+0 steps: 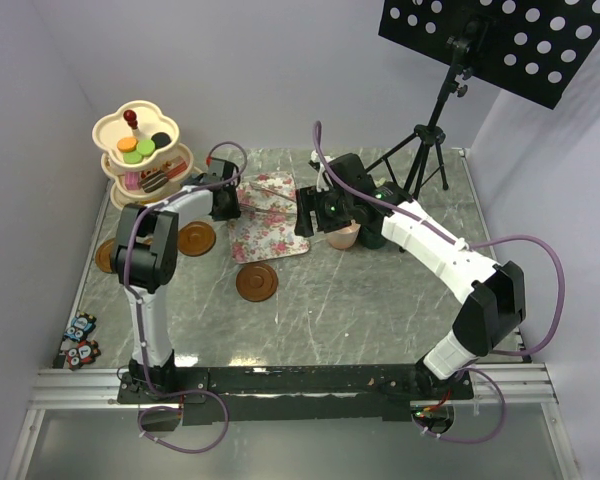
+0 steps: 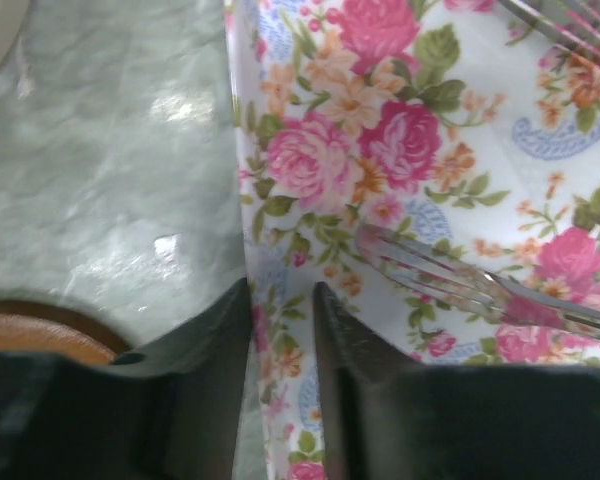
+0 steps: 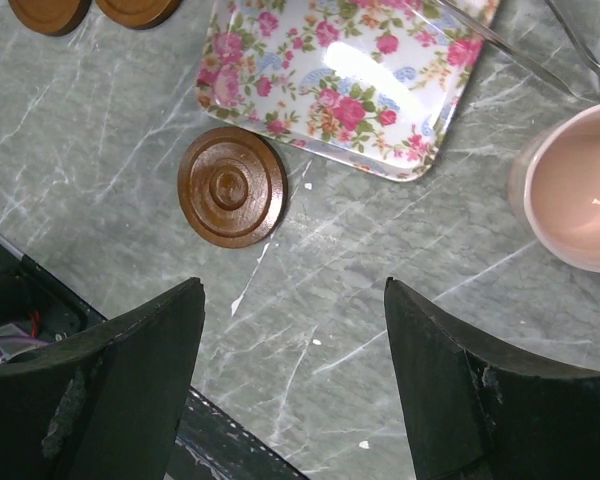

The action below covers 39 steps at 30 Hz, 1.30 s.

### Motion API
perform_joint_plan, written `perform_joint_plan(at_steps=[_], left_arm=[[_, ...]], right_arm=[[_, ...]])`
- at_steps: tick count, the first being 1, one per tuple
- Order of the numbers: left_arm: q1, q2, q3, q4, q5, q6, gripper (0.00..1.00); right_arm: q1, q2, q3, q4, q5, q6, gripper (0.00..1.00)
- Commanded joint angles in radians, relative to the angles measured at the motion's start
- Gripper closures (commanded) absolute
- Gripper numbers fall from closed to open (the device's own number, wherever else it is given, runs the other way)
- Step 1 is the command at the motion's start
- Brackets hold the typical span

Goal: Serve the afternoon tea
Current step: Adjust the tray at the center of the board, then move the coaster to the center of the board.

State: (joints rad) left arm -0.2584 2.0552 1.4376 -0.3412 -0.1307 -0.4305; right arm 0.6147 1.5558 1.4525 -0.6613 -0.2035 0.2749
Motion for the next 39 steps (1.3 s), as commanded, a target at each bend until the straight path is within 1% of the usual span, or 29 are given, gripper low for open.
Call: perform_joint_plan(at_steps=[1, 2, 5, 11, 12, 13, 14, 16, 18, 20, 24, 25, 26, 27, 28, 30, 31, 33, 35, 36, 39], left_arm=[[-0.045, 0.043, 0.055, 0.016, 0.003, 0.048, 0.71], [-0.053, 0.055, 0.063, 0.018, 0.003, 0.053, 0.74], [-0.07, 0.089, 0.089, 0.018, 0.011, 0.055, 0.75], [-0.088, 0.118, 0.129, 0.024, 0.039, 0.023, 0.74], [-0.088, 0.118, 0.138, 0.012, 0.03, 0.013, 0.72], [-0.088, 0.114, 0.144, 0.001, 0.014, 0.004, 0.7], [-0.088, 0.103, 0.147, -0.008, -0.003, -0.001, 0.65], [-0.088, 0.068, 0.145, -0.016, -0.047, 0.004, 0.46], [-0.087, 0.021, 0.133, -0.018, -0.081, 0.013, 0.36], [-0.087, -0.039, 0.115, -0.015, -0.102, 0.019, 0.3], [-0.082, -0.151, 0.067, -0.053, -0.156, -0.011, 0.25], [-0.082, -0.186, 0.044, -0.067, -0.182, -0.025, 0.21], [-0.084, -0.238, 0.003, -0.074, -0.194, -0.045, 0.19], [-0.085, -0.263, -0.029, -0.074, -0.202, -0.054, 0.19], [-0.085, -0.323, -0.072, -0.067, -0.196, -0.071, 0.19], [-0.099, -0.4, -0.15, -0.05, -0.15, -0.089, 0.2], [-0.11, -0.433, -0.19, -0.045, -0.129, -0.097, 0.23], [-0.154, -0.481, -0.252, -0.048, -0.101, -0.109, 0.27], [-0.22, -0.513, -0.305, -0.053, -0.102, -0.119, 0.3], [-0.263, -0.521, -0.34, -0.056, -0.104, -0.123, 0.31], [-0.315, -0.533, -0.402, -0.085, -0.125, -0.175, 0.32]], right_arm=[[-0.01, -0.042, -0.004, -0.006, 0.004, -0.008, 0.21], [-0.012, -0.046, -0.007, -0.008, 0.006, -0.008, 0.21], [-0.018, -0.065, -0.021, -0.012, 0.016, -0.006, 0.21], [-0.03, -0.089, -0.044, -0.018, 0.032, 0.003, 0.21], [-0.032, -0.091, -0.046, -0.02, 0.033, 0.004, 0.21], [-0.032, -0.095, -0.046, -0.02, 0.035, 0.004, 0.21], [-0.032, -0.099, -0.047, -0.018, 0.036, 0.006, 0.21], [-0.033, -0.103, -0.052, -0.012, 0.039, 0.007, 0.2], [-0.036, -0.105, -0.05, -0.009, 0.039, 0.007, 0.2], [-0.038, -0.105, -0.049, -0.006, 0.033, 0.006, 0.2], [-0.04, -0.094, -0.037, -0.003, 0.015, -0.002, 0.2], [-0.04, -0.092, -0.035, -0.001, 0.009, -0.005, 0.19], [-0.041, -0.089, -0.032, -0.001, 0.003, -0.006, 0.2], [-0.04, -0.091, -0.029, -0.001, 0.0, -0.008, 0.19], [-0.041, -0.089, -0.029, -0.004, -0.005, -0.011, 0.19], [-0.041, -0.091, -0.029, -0.008, -0.013, -0.016, 0.2], [-0.041, -0.091, -0.029, -0.012, -0.016, -0.02, 0.19], [-0.043, -0.092, -0.03, -0.017, -0.02, -0.026, 0.19], [-0.044, -0.099, -0.038, -0.017, -0.031, -0.032, 0.19], [-0.046, -0.1, -0.044, -0.015, -0.037, -0.034, 0.19], [-0.05, -0.106, -0.053, -0.012, -0.057, -0.036, 0.19]])
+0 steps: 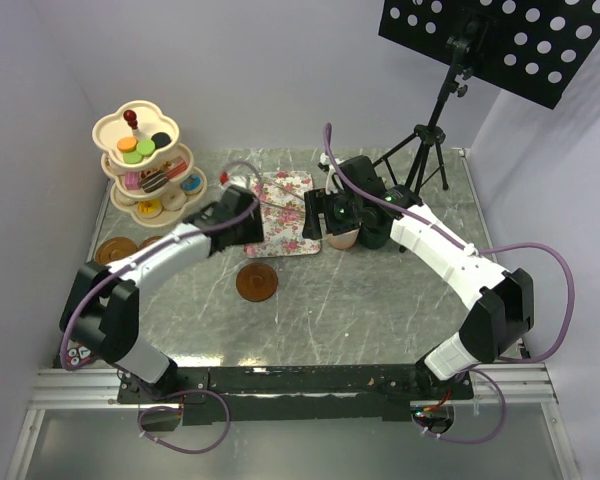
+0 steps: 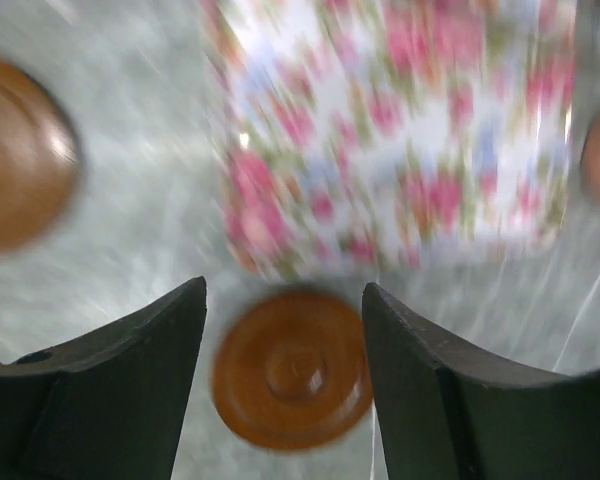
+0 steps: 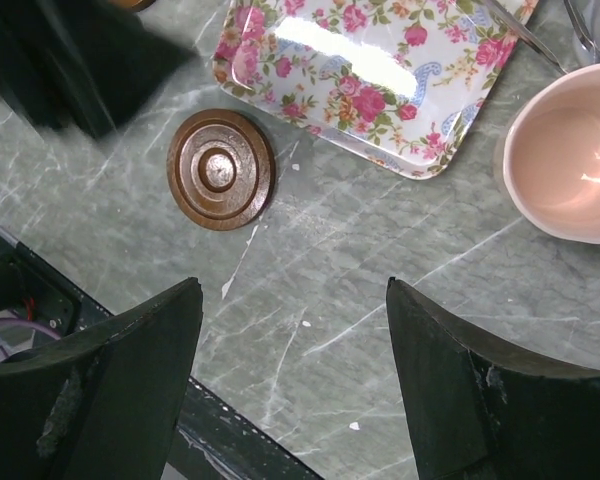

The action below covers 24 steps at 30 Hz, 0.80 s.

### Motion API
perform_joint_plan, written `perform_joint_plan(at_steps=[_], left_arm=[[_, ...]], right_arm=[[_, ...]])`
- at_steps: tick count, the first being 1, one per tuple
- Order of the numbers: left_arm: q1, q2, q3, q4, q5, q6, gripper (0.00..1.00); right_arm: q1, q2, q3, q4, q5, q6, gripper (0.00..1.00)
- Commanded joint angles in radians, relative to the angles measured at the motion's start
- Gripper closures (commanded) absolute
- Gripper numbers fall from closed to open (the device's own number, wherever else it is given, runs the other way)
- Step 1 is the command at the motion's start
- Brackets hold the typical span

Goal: Serve the afternoon tea
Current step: Move the coaster to the center of the board.

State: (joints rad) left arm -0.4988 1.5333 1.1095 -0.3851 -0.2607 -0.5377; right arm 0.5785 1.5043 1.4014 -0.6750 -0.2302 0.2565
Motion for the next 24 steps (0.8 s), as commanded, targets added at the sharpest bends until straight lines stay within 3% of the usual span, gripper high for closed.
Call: perform_joint_plan(at_steps=[1, 8, 14, 24], left_arm=[[-0.083, -0.013, -0.094, -0.047, -0.002, -0.086, 0.32], [-0.102, -0.013, -0.204, -0.025, -0.015, -0.12, 0.3], [-0.116, 0.047, -0.188, 0.008, -0.014, -0.09, 0.31], [-0.115, 0.137, -0.18, -0.136, -0.205, -0.13, 0.5]], right_arm=[[-0.014, -0.053, -0.005, 0.003, -0.035, -0.016, 0.19], [-0.019, -0.052, -0.028, 0.037, -0.07, 0.001, 0.19], [-0.022, -0.059, -0.041, 0.04, -0.075, 0.004, 0.19], [-0.045, -0.102, -0.074, 0.041, -0.051, 0.01, 0.19]])
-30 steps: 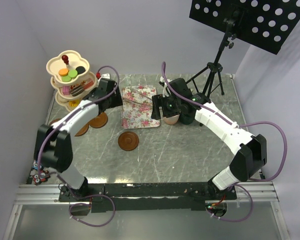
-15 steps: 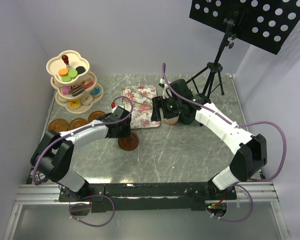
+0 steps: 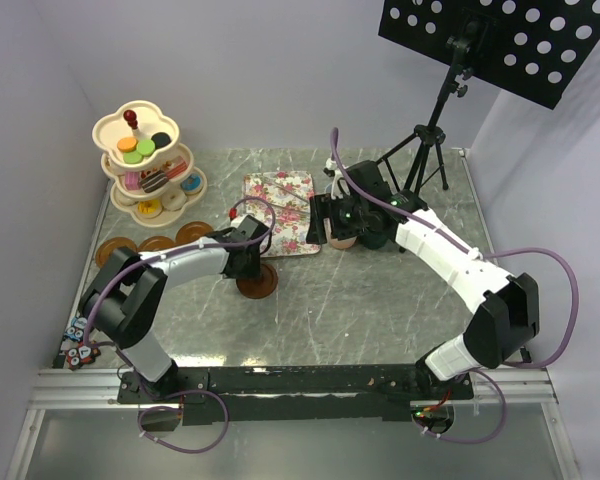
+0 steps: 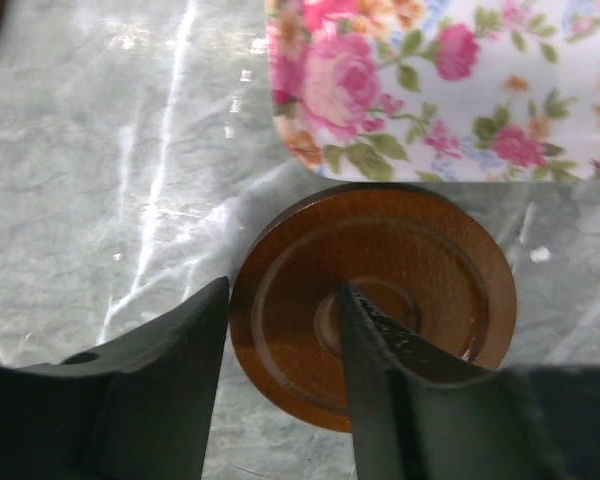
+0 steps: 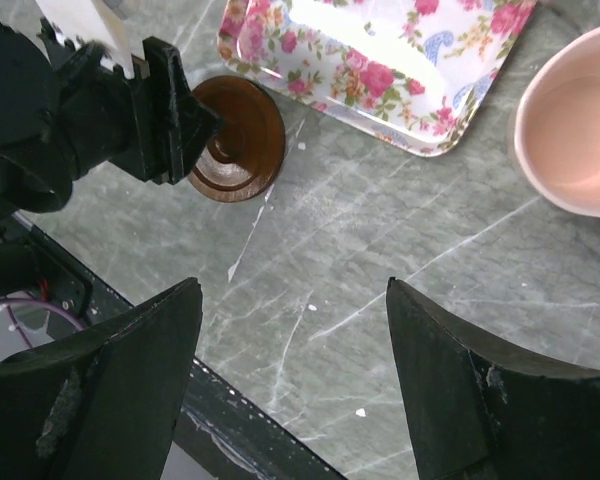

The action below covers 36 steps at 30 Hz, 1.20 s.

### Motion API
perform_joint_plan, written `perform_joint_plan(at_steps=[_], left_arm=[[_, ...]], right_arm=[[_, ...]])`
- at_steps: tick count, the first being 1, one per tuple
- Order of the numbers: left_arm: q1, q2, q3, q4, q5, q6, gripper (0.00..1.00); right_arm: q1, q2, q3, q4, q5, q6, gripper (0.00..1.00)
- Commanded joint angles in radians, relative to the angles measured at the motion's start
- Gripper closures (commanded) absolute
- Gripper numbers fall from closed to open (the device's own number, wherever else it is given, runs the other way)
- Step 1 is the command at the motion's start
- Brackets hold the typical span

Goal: Serve the afternoon tea
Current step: Move the coaster to the center of the board.

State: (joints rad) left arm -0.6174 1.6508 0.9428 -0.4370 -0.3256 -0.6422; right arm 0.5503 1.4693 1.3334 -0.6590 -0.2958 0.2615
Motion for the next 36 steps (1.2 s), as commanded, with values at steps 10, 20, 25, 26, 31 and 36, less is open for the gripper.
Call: perform_joint_plan(at_steps=[10, 20, 25, 26, 31, 36], left_arm=[[0.067, -0.045, -0.067, -0.154, -0.234, -0.105, 0.59], [0.168, 0.012, 0.011, -0.138, -0.254, -0.086, 0.6], [0.188, 0.066, 0.08, -0.109, -0.241, -0.054, 0.62], [0.188, 0.076, 0.094, -0.102, -0.233, -0.047, 0.62], [0.199, 0.161, 0.198, -0.105, -0.213, -0.039, 0.64], [0.212, 0.221, 0.269, -0.101, -0.202, -0.027, 0.64]], right_arm=[[-0.024, -0.069, -0.008, 0.03, 0.014, 0.013, 0.19], [-0.026, -0.066, -0.003, 0.024, 0.01, 0.01, 0.19], [-0.027, -0.07, -0.013, 0.025, 0.015, 0.008, 0.19], [-0.029, -0.072, -0.01, 0.025, 0.017, 0.007, 0.19], [-0.035, -0.061, 0.003, 0.021, 0.015, 0.005, 0.19], [-0.038, -0.055, 0.007, 0.015, 0.015, 0.002, 0.19]])
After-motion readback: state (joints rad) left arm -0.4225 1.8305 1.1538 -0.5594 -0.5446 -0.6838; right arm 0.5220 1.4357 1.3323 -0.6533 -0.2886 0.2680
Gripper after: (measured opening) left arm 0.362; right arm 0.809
